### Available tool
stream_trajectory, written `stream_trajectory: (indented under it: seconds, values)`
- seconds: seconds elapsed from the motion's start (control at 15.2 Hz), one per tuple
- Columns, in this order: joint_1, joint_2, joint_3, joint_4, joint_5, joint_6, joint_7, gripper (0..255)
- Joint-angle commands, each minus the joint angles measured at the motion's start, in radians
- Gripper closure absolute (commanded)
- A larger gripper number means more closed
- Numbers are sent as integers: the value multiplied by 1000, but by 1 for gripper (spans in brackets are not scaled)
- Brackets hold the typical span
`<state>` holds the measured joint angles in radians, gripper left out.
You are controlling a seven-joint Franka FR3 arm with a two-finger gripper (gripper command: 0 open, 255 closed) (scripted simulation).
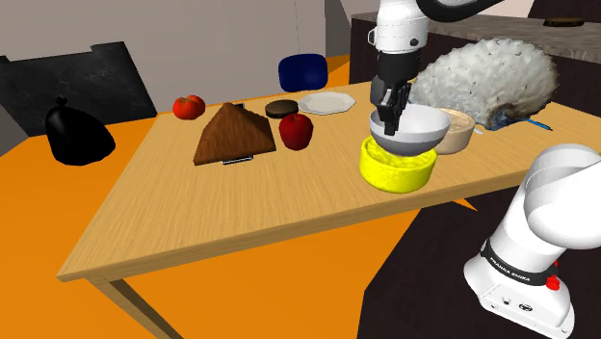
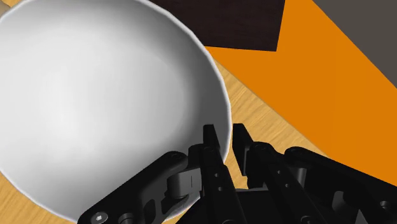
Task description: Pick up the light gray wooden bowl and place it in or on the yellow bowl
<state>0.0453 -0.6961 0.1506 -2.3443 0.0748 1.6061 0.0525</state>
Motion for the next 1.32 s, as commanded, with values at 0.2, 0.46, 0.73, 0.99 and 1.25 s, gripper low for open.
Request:
stream_trajectory:
  seconds: [0.2,0.46,0.73,0.99,1.25]
  values:
    - [-2,0,0,-3,-1,2,-1,255]
    - [-1,0,1,-5,0,3,0,0]
    - [-3,8,-2,36,-3,-29,0,0]
    - [-7,37,-5,149,-8,-115,3,0]
    - [-7,37,-5,149,-8,-115,3,0]
